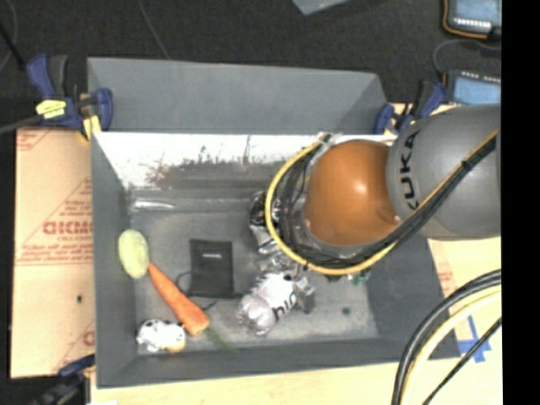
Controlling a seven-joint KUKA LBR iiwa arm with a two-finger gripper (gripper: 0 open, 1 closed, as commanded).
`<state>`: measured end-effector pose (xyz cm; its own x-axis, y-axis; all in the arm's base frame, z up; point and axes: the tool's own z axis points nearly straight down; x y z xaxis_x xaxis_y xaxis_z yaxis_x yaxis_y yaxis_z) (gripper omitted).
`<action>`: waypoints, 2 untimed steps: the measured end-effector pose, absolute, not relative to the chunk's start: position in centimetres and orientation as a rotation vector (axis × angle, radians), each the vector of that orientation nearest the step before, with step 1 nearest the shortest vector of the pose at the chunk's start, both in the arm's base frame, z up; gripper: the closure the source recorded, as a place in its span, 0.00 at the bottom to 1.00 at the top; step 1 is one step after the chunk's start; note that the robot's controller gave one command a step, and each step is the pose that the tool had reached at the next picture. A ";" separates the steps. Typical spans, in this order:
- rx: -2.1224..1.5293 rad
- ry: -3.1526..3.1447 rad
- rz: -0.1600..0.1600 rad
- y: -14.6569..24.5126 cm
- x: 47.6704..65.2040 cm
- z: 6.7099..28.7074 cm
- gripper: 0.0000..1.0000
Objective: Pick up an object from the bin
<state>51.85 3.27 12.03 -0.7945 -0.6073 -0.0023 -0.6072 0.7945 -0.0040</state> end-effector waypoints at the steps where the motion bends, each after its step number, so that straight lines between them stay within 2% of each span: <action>1: -1.002 2.970 -0.006 3.3 52.0 14.1 1.00; 2: -0.999 2.968 -0.007 3.3 52.0 15.7 1.00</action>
Offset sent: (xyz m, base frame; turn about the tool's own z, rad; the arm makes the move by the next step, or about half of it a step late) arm -0.0001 0.0001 0.0628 0.0000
